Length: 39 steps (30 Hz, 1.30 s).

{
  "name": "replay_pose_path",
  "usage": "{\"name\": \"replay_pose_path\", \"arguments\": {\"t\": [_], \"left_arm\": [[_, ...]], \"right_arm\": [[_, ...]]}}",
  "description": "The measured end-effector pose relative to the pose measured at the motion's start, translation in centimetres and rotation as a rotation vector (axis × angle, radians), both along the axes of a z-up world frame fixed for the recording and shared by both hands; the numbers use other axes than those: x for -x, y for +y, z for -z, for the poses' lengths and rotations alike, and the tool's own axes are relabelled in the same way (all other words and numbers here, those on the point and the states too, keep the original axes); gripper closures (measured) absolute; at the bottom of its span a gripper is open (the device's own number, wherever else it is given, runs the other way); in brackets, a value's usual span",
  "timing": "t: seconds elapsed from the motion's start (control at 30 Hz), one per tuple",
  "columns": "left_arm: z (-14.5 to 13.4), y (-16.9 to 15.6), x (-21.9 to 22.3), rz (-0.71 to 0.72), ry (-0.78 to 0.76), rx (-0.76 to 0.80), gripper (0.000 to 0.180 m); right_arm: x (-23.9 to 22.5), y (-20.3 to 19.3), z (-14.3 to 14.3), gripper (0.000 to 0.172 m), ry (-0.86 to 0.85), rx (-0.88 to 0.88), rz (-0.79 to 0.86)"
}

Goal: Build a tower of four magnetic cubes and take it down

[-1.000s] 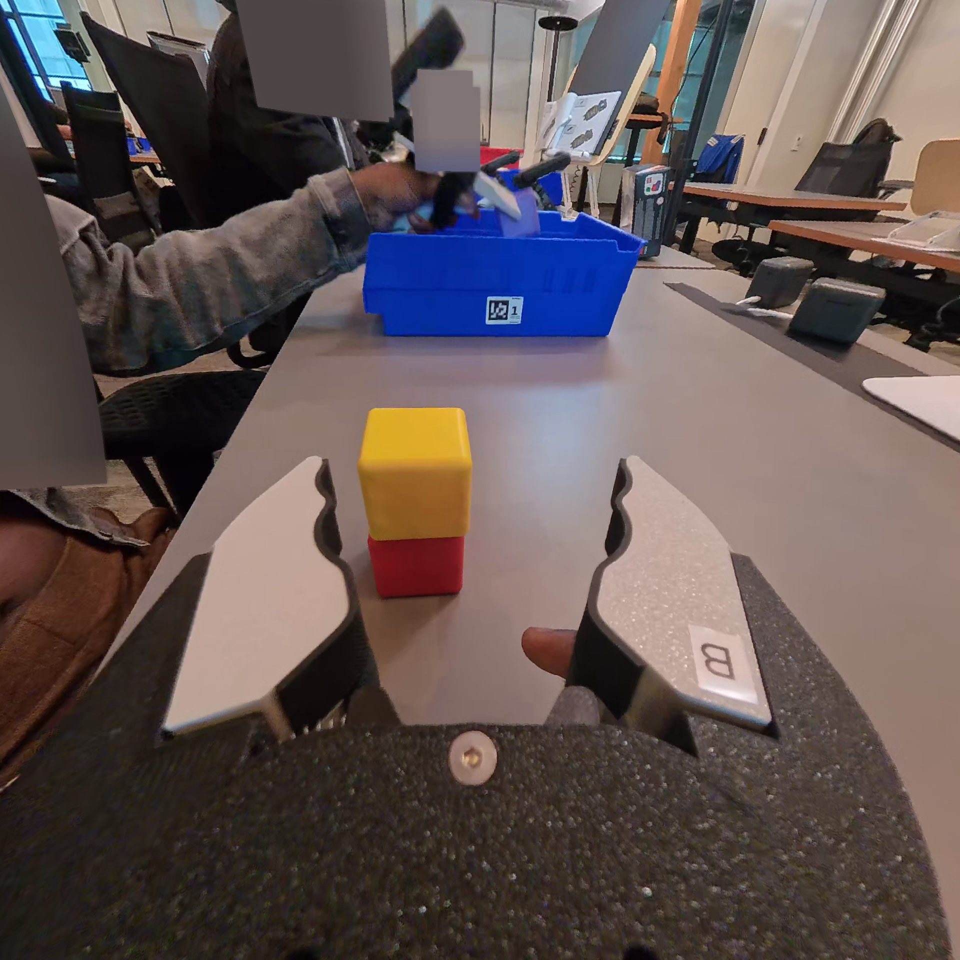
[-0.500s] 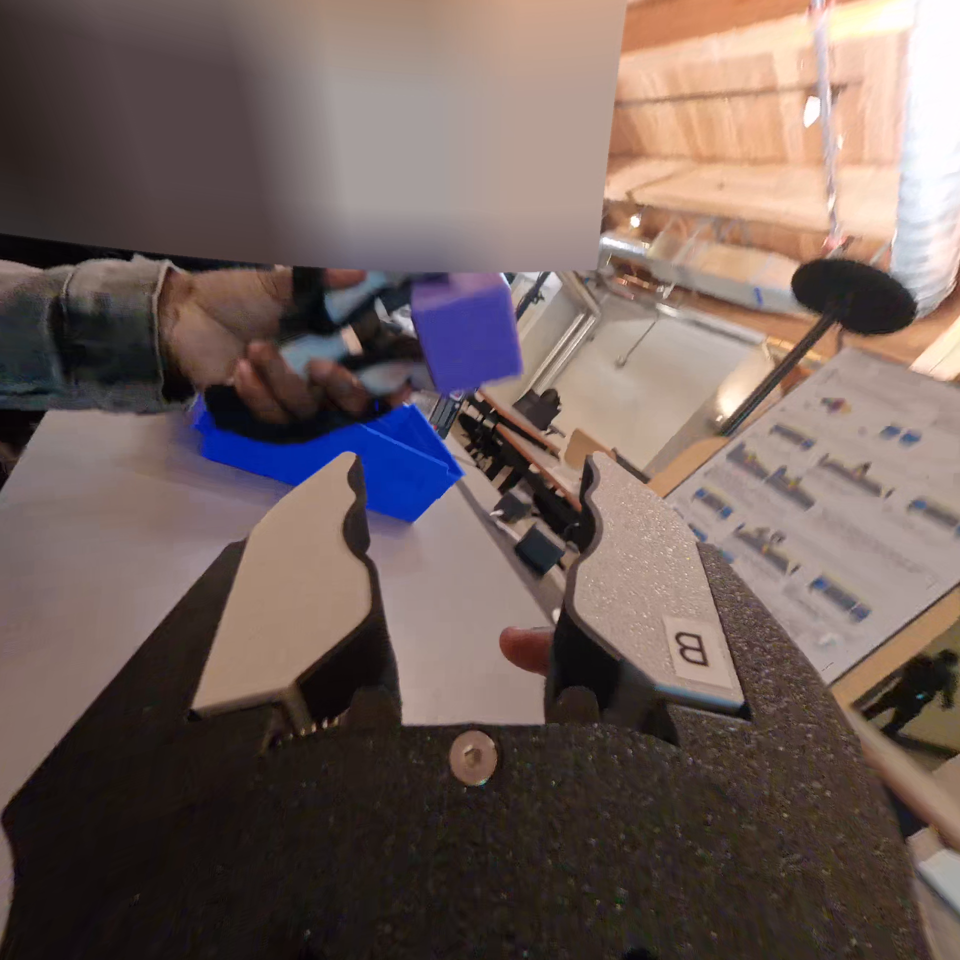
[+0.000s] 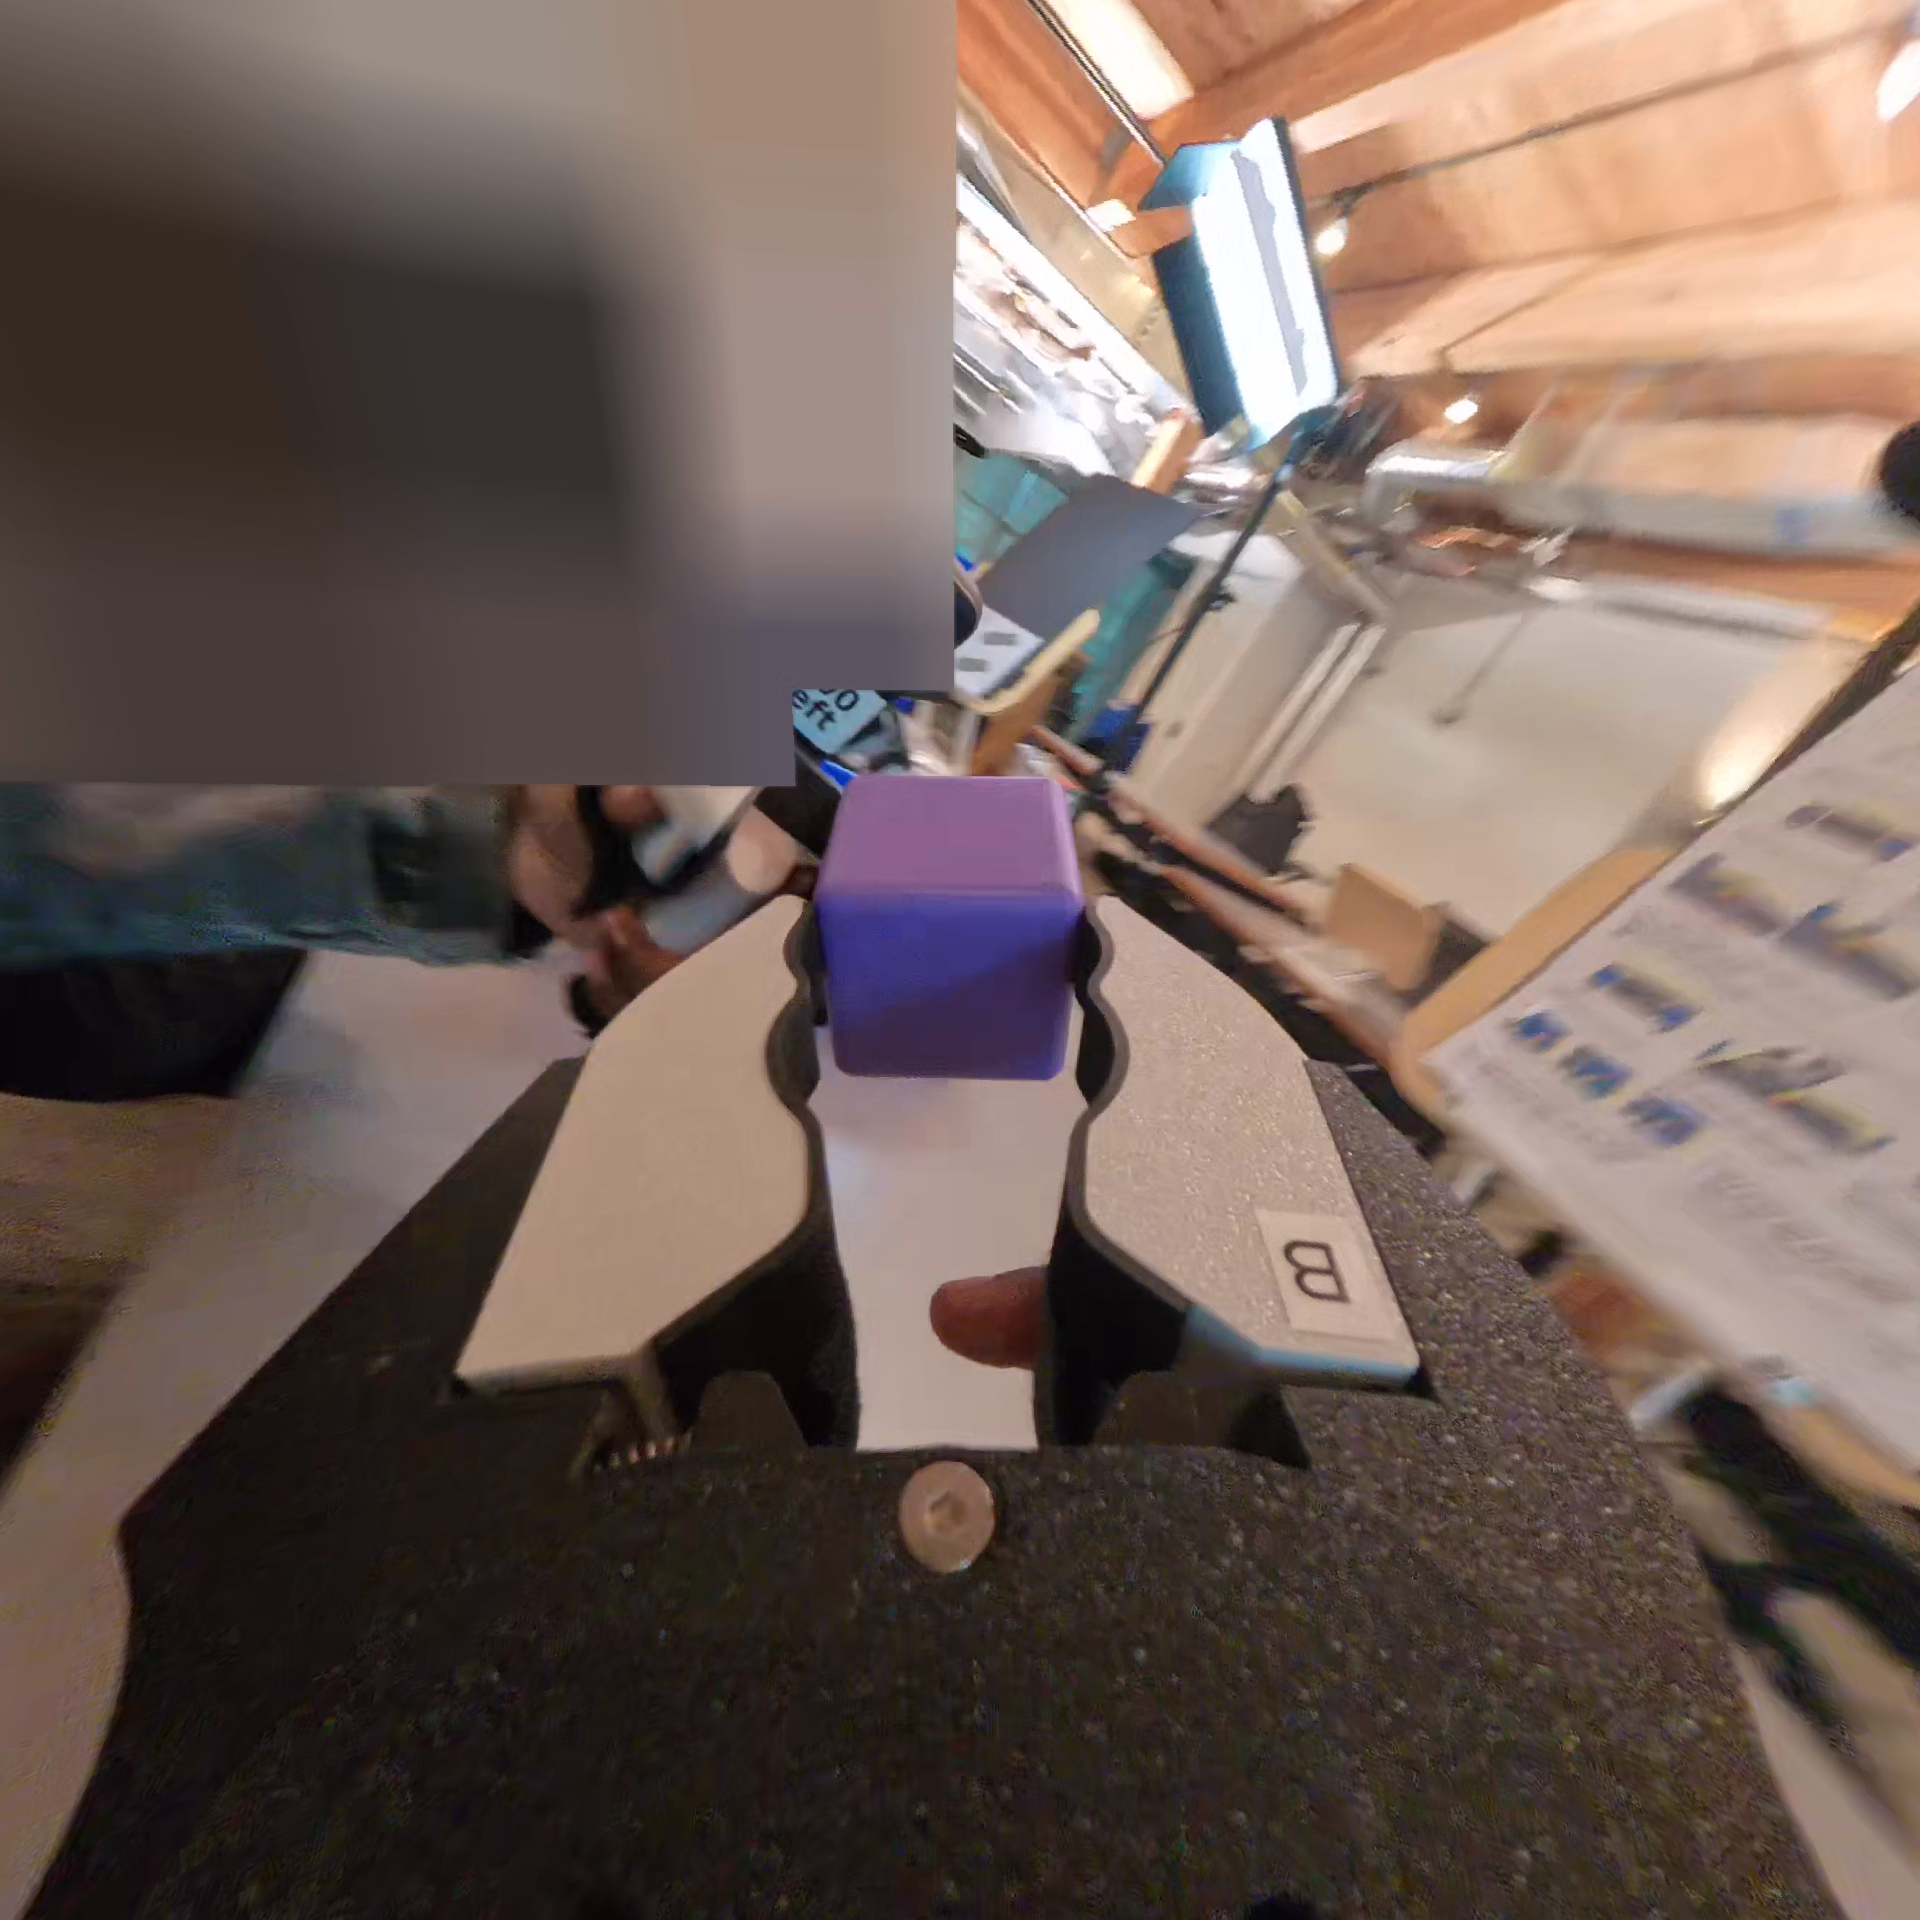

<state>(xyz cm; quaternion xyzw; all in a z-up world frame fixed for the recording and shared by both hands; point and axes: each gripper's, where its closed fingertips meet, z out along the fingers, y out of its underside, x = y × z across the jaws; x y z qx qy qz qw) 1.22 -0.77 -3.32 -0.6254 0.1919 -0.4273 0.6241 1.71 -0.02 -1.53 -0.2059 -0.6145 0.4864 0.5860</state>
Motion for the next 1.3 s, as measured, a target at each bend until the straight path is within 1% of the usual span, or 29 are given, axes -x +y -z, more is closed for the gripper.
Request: {"name": "replay_pose_path", "arguments": {"t": [0.03,0.1,0.13,0.2,0.3,0.37,0.4,0.43,0.47,0.8,0.87,1.3], "left_arm": [[1.7,0.4,0.1,-0.019,0.11,0.011,0.098],[5.6,1.5,0.4,-0.05,0.301,0.058,0.092],[7.4,1.9,0.3,-0.048,0.361,0.073,0.091],[9.9,2.6,-0.4,-0.024,0.403,0.092,0.091],[11.9,3.5,-1.7,-0.003,0.431,0.082,0.097],[13.0,3.8,-2.2,-0.001,0.488,0.072,0.107],[13.3,3.8,-2.4,0.011,0.52,0.077,0.116],[13.6,3.8,-2.4,0.006,0.549,0.071,0.126],[13.8,3.9,-2.3,0.002,0.571,0.066,0.131],[13.7,3.8,-2.4,0.019,0.56,0.075,0.131],[13.7,3.7,-2.5,0.02,0.561,0.074,0.131],[13.6,3.7,-2.5,0.021,0.564,0.068,0.131]], "right_arm": [[-0.4,0.5,0.3,0.125,-0.039,0.073,-0.061],[-1.2,1.3,1.1,0.125,-0.13,0.214,-0.198],[-1.5,1.6,1.6,0.125,-0.17,0.276,-0.258],[-1.8,2.1,2.9,0.125,-0.231,0.357,-0.335],[-1.4,2.8,5.0,0.125,-0.287,0.399,-0.34],[-1.1,2.9,6.3,0.125,-0.317,0.408,-0.333],[-1.0,3.0,6.8,0.125,-0.326,0.416,-0.331],[-0.9,3.0,7.1,0.125,-0.333,0.425,-0.331],[-0.8,3.1,7.4,0.124,-0.339,0.432,-0.328],[-0.7,2.9,9.3,0.125,-0.404,0.393,-0.322],[-0.6,2.7,10.0,0.125,-0.432,0.365,-0.316],[-0.6,2.5,10.1,0.125,-0.434,0.381,-0.318]]}}
